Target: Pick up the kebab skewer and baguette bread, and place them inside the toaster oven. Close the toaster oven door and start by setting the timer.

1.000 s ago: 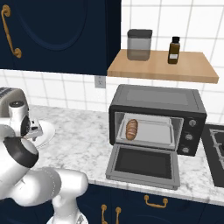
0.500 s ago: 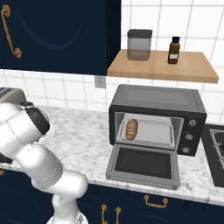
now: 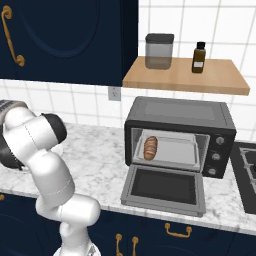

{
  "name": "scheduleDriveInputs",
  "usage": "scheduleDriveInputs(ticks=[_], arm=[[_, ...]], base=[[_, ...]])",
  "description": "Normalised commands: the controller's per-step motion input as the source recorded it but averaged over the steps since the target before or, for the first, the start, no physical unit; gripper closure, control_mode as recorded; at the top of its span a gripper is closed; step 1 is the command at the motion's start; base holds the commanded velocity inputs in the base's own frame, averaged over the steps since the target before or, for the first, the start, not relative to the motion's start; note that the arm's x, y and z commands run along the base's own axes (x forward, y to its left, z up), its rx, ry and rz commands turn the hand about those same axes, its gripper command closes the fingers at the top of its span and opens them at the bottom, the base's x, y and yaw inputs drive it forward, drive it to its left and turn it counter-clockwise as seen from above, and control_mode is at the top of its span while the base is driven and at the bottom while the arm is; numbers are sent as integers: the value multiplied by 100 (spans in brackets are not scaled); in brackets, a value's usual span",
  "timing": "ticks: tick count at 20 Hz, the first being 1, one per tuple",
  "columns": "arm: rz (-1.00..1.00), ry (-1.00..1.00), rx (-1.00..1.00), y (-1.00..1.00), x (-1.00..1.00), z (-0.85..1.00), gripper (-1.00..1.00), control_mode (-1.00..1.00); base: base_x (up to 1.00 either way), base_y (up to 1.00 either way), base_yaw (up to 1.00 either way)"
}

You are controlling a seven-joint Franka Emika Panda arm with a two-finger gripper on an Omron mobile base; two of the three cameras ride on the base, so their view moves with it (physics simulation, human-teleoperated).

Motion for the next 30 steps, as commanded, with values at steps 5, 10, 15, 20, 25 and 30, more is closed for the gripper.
scheduleDriveInputs(ticks=[5,10,15,20,25,30], arm=[[0,0,-3,0,-33,-13,100,-100],[0,1,-1,0,-16,-20,100,-100],[0,0,0,-12,1,-4,100,-100],[0,-1,1,-37,-55,86,100,-100],[-10,-4,0,-74,-69,79,100,-100],[-22,0,0,-96,-35,43,100,-100]], base=[[0,0,0],[0,0,0],[0,0,0],[0,0,0],[0,0,0],[0,0,0]])
